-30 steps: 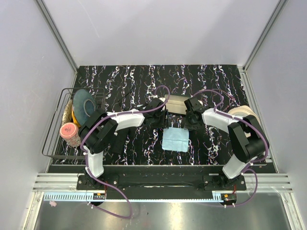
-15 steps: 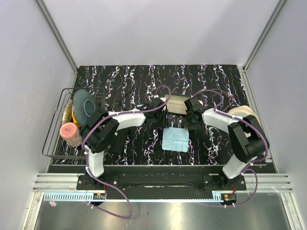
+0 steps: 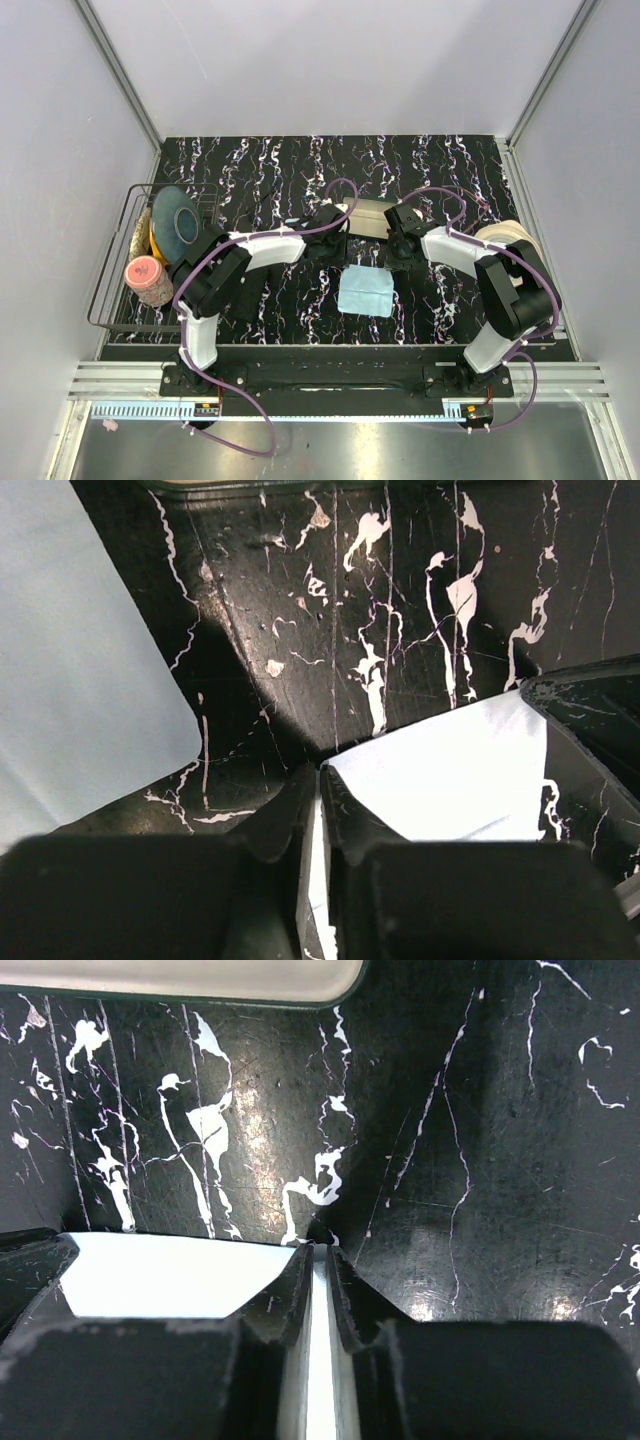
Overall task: Organize the sunglasses
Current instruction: Pick up the glasses cleaning cloth from the center of the board, then fold the glasses cleaning cloth at the center of the board.
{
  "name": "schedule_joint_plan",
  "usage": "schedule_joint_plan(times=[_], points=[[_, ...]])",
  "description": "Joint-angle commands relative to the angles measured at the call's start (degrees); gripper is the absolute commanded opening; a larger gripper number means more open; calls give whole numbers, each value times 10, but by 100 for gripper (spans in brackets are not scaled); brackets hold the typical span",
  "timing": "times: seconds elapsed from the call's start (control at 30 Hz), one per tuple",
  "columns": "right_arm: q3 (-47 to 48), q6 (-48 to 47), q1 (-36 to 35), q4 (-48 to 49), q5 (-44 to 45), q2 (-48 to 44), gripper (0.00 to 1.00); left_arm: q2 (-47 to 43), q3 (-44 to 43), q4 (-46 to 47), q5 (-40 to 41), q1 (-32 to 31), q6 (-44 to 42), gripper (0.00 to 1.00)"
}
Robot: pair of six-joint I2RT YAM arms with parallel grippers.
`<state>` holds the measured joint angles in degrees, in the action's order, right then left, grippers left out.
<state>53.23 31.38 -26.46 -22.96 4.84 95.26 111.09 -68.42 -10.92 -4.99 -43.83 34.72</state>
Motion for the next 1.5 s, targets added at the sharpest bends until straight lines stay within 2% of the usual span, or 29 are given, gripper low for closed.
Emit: schedule_joint_plan(times=[0.0, 0.1, 0.17, 0.5, 0.63, 0.9, 1.23, 1.47], points=[[-9, -2, 3, 1, -7, 3, 11, 26, -9, -38, 22, -6, -11, 6], [-7, -6, 2, -1, -8, -2, 5, 24, -16, -45, 24, -6, -22, 0], [-6, -13, 3, -2, -6, -9, 0, 18, -18, -47, 31, -5, -30, 0], [30, -42, 3, -2, -5, -14, 0, -23, -30, -57, 93, -3, -62, 0], [36, -48, 2, -2, -5, -17, 0, -33, -23, -49, 94, -3, -60, 0], [27, -53, 3, -2, -47, -31, 0, -46, 0, -27, 49, -2, -83, 0], [8, -62, 3, -18, -98, -57, 0, -95, 29, -19, -18, -3, -155, 0], [-1, -61, 3, -41, -109, -68, 0, -107, 40, -17, -62, -6, -164, 0]])
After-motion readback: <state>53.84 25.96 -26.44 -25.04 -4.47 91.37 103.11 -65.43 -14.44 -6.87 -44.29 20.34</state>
